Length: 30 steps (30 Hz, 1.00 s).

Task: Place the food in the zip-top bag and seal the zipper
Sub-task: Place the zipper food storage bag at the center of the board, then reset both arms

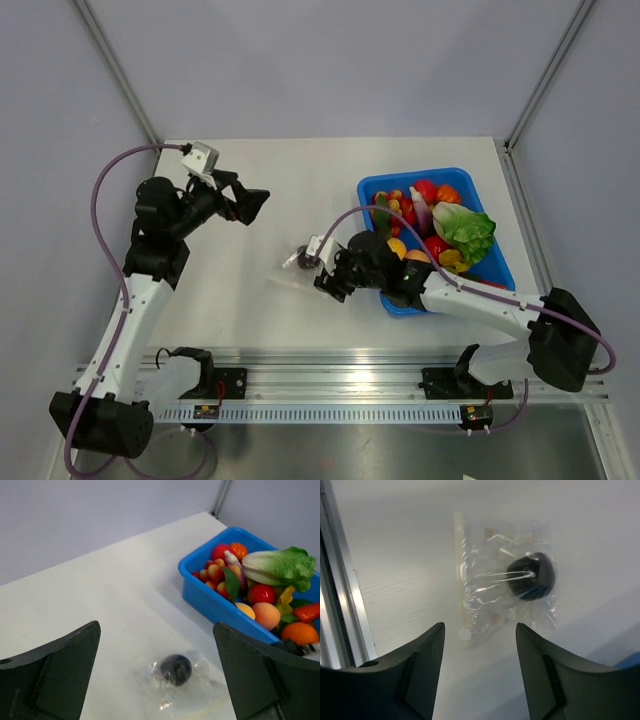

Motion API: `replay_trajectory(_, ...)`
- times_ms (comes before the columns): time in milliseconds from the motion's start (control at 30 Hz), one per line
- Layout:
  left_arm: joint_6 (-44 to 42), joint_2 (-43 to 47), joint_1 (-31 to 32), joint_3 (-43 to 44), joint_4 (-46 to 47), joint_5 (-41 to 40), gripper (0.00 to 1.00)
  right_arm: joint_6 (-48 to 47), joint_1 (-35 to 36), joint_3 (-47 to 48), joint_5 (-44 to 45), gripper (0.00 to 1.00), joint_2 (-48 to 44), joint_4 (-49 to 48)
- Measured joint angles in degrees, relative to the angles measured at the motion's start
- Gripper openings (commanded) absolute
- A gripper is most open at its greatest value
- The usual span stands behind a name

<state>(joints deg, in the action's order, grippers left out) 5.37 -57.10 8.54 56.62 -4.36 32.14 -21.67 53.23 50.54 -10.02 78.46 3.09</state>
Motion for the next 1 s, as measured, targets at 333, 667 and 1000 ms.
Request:
replay_trajectory(333,11.7,2.1,0.0,0.6,-3.9,-11.7,0.99,11.3,0.9,4.1,20.1,0.98,-8.6,7.3)
replay_trajectory(667,18.2,2.8,0.0,-0.9,-13.3,-17.5,0.99,32.7,-4.2,22.3,40.2,0.99,1.2,28.6)
replay_trajectory(1000,18.6,6.7,0.0,-2.1,-20.5,-22.1,0.99,42.2,-5.2,23.2,45.1,1.0,-2.3,35.5)
